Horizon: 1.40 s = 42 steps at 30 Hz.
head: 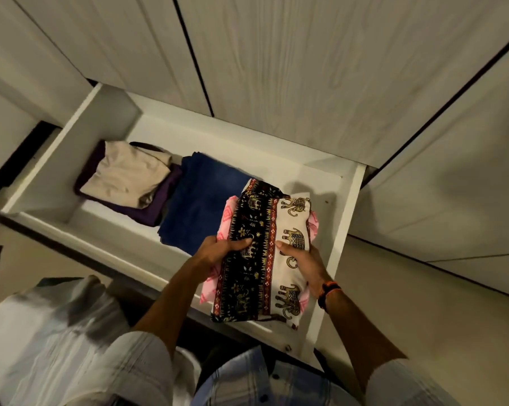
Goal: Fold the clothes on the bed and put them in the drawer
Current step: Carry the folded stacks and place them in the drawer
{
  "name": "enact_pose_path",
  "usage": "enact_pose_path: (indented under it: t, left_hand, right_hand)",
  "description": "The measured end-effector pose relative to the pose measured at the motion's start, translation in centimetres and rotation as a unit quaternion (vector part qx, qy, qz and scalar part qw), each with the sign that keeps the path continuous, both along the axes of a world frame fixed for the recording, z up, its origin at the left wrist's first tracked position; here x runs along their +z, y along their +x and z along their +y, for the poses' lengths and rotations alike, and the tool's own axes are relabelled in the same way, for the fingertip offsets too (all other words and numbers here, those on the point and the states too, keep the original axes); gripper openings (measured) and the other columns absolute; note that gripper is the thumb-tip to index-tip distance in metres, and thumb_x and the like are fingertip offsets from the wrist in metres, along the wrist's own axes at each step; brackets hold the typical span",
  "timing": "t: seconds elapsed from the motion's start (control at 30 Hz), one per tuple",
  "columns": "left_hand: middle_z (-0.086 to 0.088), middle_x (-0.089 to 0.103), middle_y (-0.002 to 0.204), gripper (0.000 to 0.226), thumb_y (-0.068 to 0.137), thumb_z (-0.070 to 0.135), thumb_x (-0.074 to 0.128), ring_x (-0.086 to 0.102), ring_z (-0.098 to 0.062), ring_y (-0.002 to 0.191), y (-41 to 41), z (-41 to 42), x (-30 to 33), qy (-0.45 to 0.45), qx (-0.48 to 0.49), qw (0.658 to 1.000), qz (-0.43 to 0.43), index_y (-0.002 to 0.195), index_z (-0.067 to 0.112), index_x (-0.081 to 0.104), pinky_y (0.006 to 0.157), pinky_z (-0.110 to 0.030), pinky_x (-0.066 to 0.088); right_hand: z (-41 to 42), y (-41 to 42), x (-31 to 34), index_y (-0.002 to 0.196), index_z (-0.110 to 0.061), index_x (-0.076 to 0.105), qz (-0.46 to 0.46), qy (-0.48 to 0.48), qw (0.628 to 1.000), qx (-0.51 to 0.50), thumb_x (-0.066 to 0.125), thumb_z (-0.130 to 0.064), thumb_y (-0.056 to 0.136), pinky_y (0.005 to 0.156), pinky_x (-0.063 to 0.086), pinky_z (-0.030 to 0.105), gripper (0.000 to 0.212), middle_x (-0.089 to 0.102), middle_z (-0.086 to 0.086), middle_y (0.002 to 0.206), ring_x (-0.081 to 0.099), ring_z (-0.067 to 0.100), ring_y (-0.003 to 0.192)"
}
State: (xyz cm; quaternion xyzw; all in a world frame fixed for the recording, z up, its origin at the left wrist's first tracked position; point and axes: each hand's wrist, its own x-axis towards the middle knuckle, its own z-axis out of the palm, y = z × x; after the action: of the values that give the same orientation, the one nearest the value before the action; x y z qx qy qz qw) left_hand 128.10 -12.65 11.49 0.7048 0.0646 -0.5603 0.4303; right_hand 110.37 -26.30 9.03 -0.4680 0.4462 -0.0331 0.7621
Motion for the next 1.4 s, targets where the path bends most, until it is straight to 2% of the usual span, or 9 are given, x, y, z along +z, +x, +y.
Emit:
enact_pose_path:
  t: [0.13, 0.27, 0.37, 0.57, 0.67, 0.83, 1.0, 1.2, 1.4]
  left_hand:
    - [-0.008, 0.075, 0.094, 0.045, 0.07, 0.023, 0.085, 0.073, -0.02, 0.081, 2.5, -2.3, -2.3, 0.006, -0.034, 0.999, 0.01, 0.107, 0.007, 0.066, 0.061, -0.028, 0.056]
    - [-0.006, 0.075, 0.094, 0.028, 0.077, 0.015, 0.081, 0.073, -0.018, 0.08, 4.6, -4.4, -5.2, 0.009, -0.067, 0.997, 0.028, 0.101, 0.011, 0.067, 0.064, -0.028, 0.058]
    - [-0.009, 0.075, 0.102, 0.037, 0.076, 0.016, 0.082, 0.073, -0.024, 0.091, 6.2, -6.3, -8.8, 0.011, -0.088, 0.995, 0.05, 0.109, 0.009, 0.068, 0.082, -0.038, 0.059]
    - [-0.002, 0.074, 0.108, 0.045, 0.074, 0.018, 0.083, 0.072, -0.019, 0.098, 7.1, -8.5, -14.0, -0.002, -0.115, 0.991, 0.068, 0.115, 0.015, 0.065, 0.084, -0.033, 0.057]
    - [-0.003, 0.073, 0.113, 0.057, 0.069, 0.022, 0.085, 0.07, -0.019, 0.102, 7.1, -9.5, -16.0, -0.002, -0.133, 0.988, 0.074, 0.121, 0.013, 0.062, 0.089, -0.036, 0.056]
    - [-0.001, 0.072, 0.107, 0.036, 0.077, 0.005, 0.079, 0.07, -0.01, 0.092, 6.5, -10.4, -18.3, -0.001, -0.142, 0.989, 0.031, 0.107, 0.017, 0.064, 0.067, -0.017, 0.055]
    - [-0.003, 0.071, 0.112, 0.06, 0.068, 0.014, 0.088, 0.068, -0.02, 0.103, 6.5, -10.4, -20.0, 0.062, -0.138, 0.988, -0.003, 0.121, 0.008, 0.061, 0.088, -0.036, 0.056]
    - [0.0, 0.071, 0.113, 0.096, 0.041, 0.055, 0.09, 0.069, -0.018, 0.098, 7.1, -10.1, -19.0, 0.114, -0.242, 0.962, -0.056, 0.122, 0.013, 0.06, 0.09, -0.038, 0.056]
    - [-0.001, 0.06, 0.123, 0.071, 0.076, 0.033, 0.082, 0.059, -0.021, 0.107, 6.7, -8.5, -14.4, 0.12, -0.321, 0.93, -0.131, 0.131, 0.005, 0.048, 0.088, -0.032, 0.048]
  right_hand:
    - [-0.9, 1.7, -2.1, 0.127, -0.018, 0.062, 0.022, 0.005, 0.999, -0.031, 0.077, -0.021, 0.081, 0.094, 0.054, 0.036, 0.048, 0.072, 0.001, 0.117, 0.069, 0.018, 0.105]
    - [-1.9, 3.4, -4.6, 0.124, -0.014, 0.064, 0.066, 0.021, 0.995, -0.076, 0.078, -0.018, 0.081, 0.092, 0.056, 0.041, 0.046, 0.073, 0.008, 0.114, 0.069, 0.027, 0.105]
    - [-3.0, 4.5, -7.5, 0.121, -0.015, 0.066, 0.103, 0.043, 0.987, -0.116, 0.085, -0.025, 0.07, 0.093, 0.055, 0.048, 0.055, 0.074, 0.008, 0.11, 0.071, 0.028, 0.101]
    - [-4.3, 4.5, -12.2, 0.12, -0.023, 0.066, 0.155, 0.105, 0.969, -0.16, 0.091, -0.041, 0.058, 0.094, 0.053, 0.053, 0.069, 0.075, 0.002, 0.109, 0.071, 0.027, 0.1]
    - [-5.0, 4.4, -14.1, 0.122, -0.023, 0.065, 0.17, 0.11, 0.962, -0.184, 0.088, -0.034, 0.066, 0.093, 0.054, 0.051, 0.061, 0.074, 0.001, 0.11, 0.071, 0.027, 0.101]
    - [-4.9, 5.0, -15.7, 0.132, -0.023, 0.057, 0.197, 0.04, 0.958, -0.205, 0.088, -0.035, 0.065, 0.09, 0.056, 0.044, 0.075, 0.07, -0.001, 0.119, 0.067, 0.021, 0.107]
    - [-4.2, 5.9, -15.7, 0.135, -0.017, 0.05, 0.249, -0.02, 0.939, -0.237, 0.086, -0.025, 0.072, 0.096, 0.053, 0.043, 0.074, 0.065, 0.002, 0.126, 0.063, 0.02, 0.11]
    - [-3.4, 5.5, -13.9, 0.143, -0.016, 0.036, 0.278, -0.074, 0.941, -0.175, 0.08, -0.033, 0.079, 0.098, 0.046, 0.034, 0.079, 0.055, 0.004, 0.137, 0.054, 0.024, 0.124]
    - [-1.9, 5.0, -10.9, 0.143, -0.014, 0.036, 0.322, -0.172, 0.927, -0.092, 0.073, -0.018, 0.085, 0.098, 0.051, 0.042, 0.069, 0.057, 0.01, 0.134, 0.057, 0.03, 0.121]
